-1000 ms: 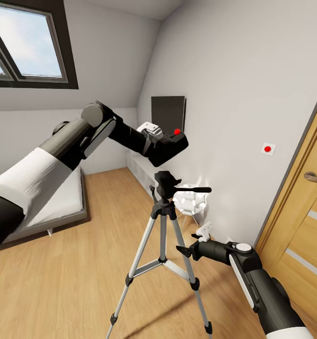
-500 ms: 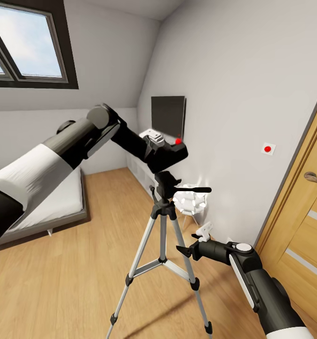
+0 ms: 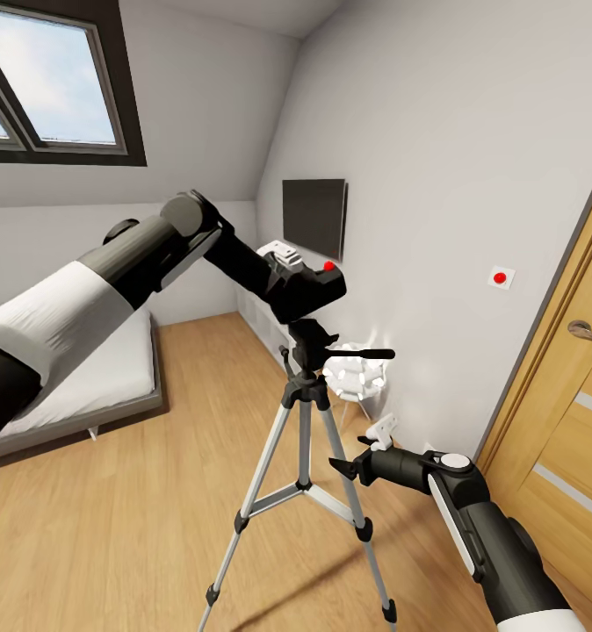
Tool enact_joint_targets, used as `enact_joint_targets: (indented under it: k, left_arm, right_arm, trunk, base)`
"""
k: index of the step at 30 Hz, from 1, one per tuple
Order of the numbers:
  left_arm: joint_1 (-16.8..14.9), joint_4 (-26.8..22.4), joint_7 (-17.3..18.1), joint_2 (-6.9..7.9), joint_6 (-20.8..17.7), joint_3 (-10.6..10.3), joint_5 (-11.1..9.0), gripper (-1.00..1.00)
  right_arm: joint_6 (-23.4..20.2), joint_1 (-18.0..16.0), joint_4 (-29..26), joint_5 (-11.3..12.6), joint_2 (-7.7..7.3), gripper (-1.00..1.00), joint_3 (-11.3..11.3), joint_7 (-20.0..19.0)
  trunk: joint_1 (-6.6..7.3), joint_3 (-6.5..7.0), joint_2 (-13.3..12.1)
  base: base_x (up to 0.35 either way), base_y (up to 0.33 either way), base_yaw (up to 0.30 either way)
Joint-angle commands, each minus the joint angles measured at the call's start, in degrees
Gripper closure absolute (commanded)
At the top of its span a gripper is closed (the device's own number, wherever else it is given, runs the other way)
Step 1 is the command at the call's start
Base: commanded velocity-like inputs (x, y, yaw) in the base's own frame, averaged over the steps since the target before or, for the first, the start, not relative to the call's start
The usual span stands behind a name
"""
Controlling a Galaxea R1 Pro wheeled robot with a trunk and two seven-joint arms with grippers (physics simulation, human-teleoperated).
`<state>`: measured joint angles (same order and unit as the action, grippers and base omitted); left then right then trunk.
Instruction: Attach the digital camera to the camera tripod in the bedroom.
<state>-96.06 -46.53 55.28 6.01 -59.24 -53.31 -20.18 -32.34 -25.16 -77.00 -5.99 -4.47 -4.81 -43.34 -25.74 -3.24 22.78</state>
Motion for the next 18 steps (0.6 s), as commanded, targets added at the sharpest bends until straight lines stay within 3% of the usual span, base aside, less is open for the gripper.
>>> enact_joint_targets:
  k: [1, 12, 18]
  left_arm:
    - [-0.30, 0.19, 0.17, 0.04, -0.17, -0.17, -0.14, 1.00]
    - [-3.45, 1.82, 0.36, -0.48, -0.17, -0.61, -0.12, 1.00]
    - [-6.33, 3.74, 3.02, -1.62, -0.16, -4.42, -0.20, 1.00]
  right_arm:
    - [-0.09, -0.06, -0.08, -0.58, -0.01, -1.00, -0.02, -0.39]
    - [-0.09, -0.06, -0.08, -0.51, -0.01, -1.00, -0.02, -0.42]
    - [-0.09, -0.06, -0.08, -0.51, -0.01, -1.00, -0.02, -0.39]
  trunk:
    - [-0.04, -0.14, 0.14]
    - [-0.04, -0.14, 0.14]
    - [-0.04, -0.14, 0.14]
  base:
    - [0.000, 0.000, 0.000]
    - [0.000, 0.000, 0.000]
    - [0.000, 0.000, 0.000]
